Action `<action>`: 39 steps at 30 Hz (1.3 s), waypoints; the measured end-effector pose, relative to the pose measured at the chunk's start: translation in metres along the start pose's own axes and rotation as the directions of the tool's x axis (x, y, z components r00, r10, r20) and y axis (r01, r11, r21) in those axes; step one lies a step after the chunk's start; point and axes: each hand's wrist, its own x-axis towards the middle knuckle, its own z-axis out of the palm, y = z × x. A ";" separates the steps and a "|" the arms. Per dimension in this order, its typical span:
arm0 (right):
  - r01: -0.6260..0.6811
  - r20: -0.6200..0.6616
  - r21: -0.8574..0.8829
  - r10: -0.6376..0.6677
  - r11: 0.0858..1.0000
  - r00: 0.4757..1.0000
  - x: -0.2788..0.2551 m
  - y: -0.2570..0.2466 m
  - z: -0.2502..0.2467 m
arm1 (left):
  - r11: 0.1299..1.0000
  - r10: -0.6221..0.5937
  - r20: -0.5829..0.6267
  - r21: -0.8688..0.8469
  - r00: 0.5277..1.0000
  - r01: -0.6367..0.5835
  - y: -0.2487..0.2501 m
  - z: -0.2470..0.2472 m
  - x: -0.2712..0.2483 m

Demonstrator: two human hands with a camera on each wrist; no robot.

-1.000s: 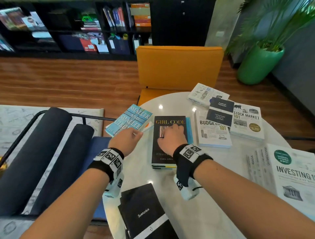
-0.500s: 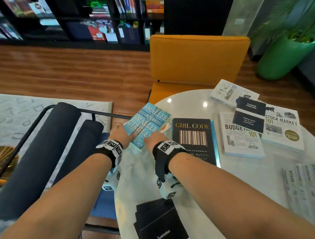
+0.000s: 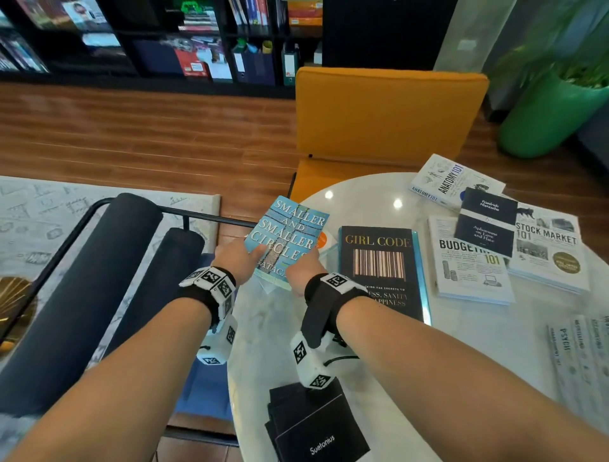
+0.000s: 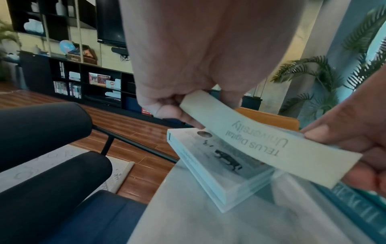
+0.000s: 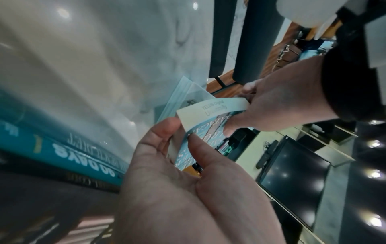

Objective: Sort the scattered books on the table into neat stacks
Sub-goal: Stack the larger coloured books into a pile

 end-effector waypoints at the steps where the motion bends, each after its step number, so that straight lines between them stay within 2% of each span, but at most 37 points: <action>1: 0.015 0.005 0.008 -0.015 1.000 1.000 -0.004 -0.002 -0.002 | 1.000 -0.003 -0.010 -0.002 1.000 0.003 -0.001 0.000 -0.003; 6: 0.150 -0.075 0.090 -0.144 0.984 0.987 -0.009 0.007 -0.017 | 0.983 0.041 -0.045 -0.176 0.998 -0.049 0.010 -0.011 -0.027; 9: 0.206 -0.144 0.053 -0.196 0.977 0.970 -0.041 0.013 -0.047 | 0.927 0.119 -0.013 -0.356 0.993 -0.116 0.028 -0.013 -0.045; 11: 0.230 -0.187 0.024 -0.222 0.973 0.957 -0.054 0.025 -0.067 | 0.905 0.155 0.008 -0.401 0.988 -0.139 0.044 -0.010 -0.057; 14: 0.257 -0.247 -0.031 -0.257 0.966 0.934 -0.063 0.046 -0.093 | 0.905 0.203 0.063 -0.394 0.977 -0.163 0.070 0.002 -0.077; 19: 0.191 -0.260 -0.086 -0.207 0.978 0.943 -0.074 0.079 -0.126 | 0.901 0.258 0.149 -0.393 0.954 -0.182 0.103 0.034 -0.102; 26: 0.159 -0.264 -0.060 -0.169 0.985 0.950 -0.072 0.118 -0.138 | 0.952 0.236 0.217 -0.246 0.947 -0.181 0.120 0.061 -0.112; 32: 0.080 -0.289 -0.152 -0.122 0.985 0.950 -0.068 0.128 -0.132 | 0.979 0.176 0.184 -0.138 0.967 -0.152 0.108 0.084 -0.106; 36: 0.172 -0.303 -0.164 -0.215 0.971 0.929 -0.073 0.136 -0.133 | 0.961 0.241 0.155 -0.173 0.958 -0.214 0.102 0.084 -0.115; 39: 0.230 -0.241 -0.230 -0.284 0.946 0.928 -0.084 0.139 -0.134 | 0.924 0.332 0.128 -0.245 0.935 -0.295 0.096 0.080 -0.126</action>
